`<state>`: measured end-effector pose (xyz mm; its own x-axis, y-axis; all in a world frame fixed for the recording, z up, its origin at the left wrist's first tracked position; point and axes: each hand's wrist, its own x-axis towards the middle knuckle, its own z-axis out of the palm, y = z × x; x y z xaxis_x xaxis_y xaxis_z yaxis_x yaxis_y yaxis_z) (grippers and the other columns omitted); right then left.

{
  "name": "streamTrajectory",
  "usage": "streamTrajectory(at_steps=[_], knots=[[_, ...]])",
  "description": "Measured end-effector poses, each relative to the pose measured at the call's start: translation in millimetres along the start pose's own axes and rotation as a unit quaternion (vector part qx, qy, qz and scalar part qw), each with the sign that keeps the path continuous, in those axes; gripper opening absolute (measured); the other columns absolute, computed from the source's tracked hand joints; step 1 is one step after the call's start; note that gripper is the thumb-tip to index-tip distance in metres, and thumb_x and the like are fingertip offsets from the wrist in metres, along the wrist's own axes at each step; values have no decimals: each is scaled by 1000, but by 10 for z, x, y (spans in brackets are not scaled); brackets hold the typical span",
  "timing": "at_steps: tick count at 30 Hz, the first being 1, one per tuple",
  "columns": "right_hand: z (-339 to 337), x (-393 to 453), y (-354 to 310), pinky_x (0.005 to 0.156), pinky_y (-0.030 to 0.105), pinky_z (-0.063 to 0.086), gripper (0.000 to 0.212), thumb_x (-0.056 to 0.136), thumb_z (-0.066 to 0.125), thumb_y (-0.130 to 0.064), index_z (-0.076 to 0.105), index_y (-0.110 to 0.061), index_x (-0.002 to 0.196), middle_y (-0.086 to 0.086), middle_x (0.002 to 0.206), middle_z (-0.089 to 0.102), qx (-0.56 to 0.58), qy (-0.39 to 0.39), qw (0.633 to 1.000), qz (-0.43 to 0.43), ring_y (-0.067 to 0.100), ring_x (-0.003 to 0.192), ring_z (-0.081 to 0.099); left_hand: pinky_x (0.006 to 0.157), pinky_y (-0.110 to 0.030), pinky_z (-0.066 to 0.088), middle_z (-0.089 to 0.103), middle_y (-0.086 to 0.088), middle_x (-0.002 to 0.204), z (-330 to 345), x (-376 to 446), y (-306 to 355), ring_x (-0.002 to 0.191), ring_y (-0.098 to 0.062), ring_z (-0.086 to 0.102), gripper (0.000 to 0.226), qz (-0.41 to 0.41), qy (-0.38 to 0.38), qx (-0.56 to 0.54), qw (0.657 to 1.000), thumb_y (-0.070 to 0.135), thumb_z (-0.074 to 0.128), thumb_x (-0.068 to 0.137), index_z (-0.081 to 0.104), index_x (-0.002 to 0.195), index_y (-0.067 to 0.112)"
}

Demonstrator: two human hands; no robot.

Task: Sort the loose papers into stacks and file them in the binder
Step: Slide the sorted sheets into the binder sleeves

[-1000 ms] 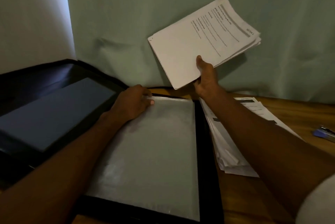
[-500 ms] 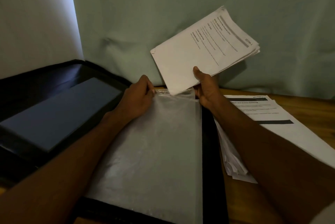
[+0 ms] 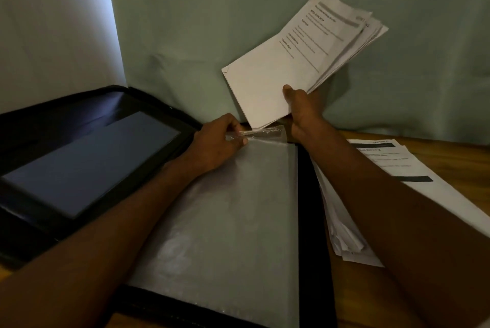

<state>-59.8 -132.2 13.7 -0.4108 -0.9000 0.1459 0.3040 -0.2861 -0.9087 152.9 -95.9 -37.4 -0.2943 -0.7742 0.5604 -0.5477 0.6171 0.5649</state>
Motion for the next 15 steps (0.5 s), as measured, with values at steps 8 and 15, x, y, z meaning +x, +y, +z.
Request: streamTrajectory(at_steps=[8, 15], knots=[[120, -59, -48, 86, 51, 61, 57, 80, 77, -28, 58, -17, 133, 6, 121, 70, 1, -3, 1000, 13, 27, 107, 69, 93, -24, 46, 67, 9, 107, 35, 10, 54, 102, -4, 62, 17, 2, 24, -39, 999, 29, 76, 90, 66, 104, 24], [50, -150, -69, 93, 48, 58, 38, 93, 70, -6, 50, -17, 123, 4, 116, 64, -35, 16, 999, -21, 25, 107, 65, 74, -15, 48, 64, 11, 85, 9, 35, 137, 82, -4, 61, 16, -11, 79, -123, 989, 2, 69, 91, 66, 96, 17]])
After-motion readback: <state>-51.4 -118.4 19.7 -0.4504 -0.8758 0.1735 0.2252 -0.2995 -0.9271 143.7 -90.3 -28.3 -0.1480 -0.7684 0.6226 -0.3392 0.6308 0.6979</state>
